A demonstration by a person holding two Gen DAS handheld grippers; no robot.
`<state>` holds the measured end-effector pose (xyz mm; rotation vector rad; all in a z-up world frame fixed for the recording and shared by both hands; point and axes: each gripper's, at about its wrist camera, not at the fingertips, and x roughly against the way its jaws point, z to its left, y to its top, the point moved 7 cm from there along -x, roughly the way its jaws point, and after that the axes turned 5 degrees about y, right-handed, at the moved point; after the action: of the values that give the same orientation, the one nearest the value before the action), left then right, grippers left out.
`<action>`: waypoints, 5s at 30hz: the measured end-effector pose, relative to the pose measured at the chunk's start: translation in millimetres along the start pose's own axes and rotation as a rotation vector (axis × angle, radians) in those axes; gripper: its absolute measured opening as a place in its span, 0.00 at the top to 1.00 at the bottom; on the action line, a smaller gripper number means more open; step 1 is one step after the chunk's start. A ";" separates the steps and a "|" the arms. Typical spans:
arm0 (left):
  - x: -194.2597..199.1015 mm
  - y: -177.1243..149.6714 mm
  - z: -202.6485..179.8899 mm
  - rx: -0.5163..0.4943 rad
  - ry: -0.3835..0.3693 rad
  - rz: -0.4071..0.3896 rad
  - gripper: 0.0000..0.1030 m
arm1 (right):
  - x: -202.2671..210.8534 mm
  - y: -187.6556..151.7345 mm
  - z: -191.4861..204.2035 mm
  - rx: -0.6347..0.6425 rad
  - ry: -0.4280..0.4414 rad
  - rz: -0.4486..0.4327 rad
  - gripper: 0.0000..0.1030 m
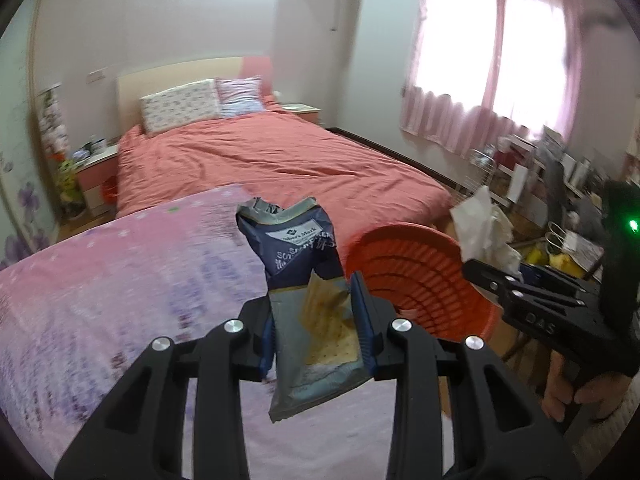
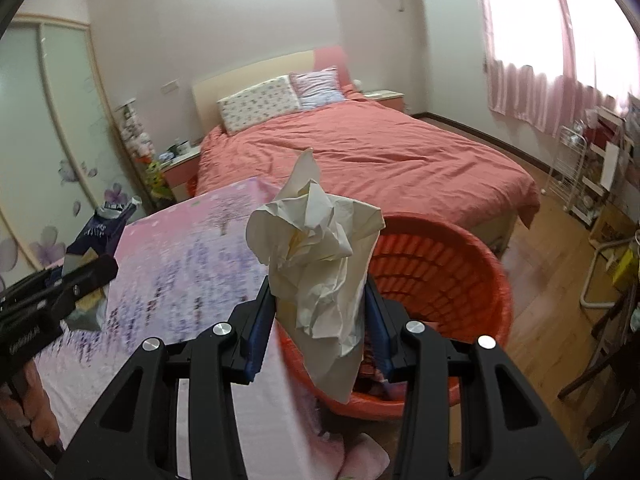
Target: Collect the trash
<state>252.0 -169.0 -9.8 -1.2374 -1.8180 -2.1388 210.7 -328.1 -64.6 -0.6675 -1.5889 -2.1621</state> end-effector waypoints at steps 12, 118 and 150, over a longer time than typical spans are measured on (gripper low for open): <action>-69.6 2.7 -96.8 -0.106 -0.111 0.053 0.64 | -30.0 10.3 -63.7 -0.124 -0.024 0.036 0.57; 199.1 -152.3 36.5 0.227 0.569 -0.174 0.04 | 140.2 -103.0 58.3 0.031 -0.286 -0.162 0.02; 194.8 -150.3 30.6 0.226 0.544 -0.164 0.04 | 140.8 -101.9 56.5 0.029 -0.295 -0.165 0.02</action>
<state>57.3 -15.4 -12.2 -0.4110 -1.8768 -2.0017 47.7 -247.1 -48.7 -0.9098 -1.8803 -2.2320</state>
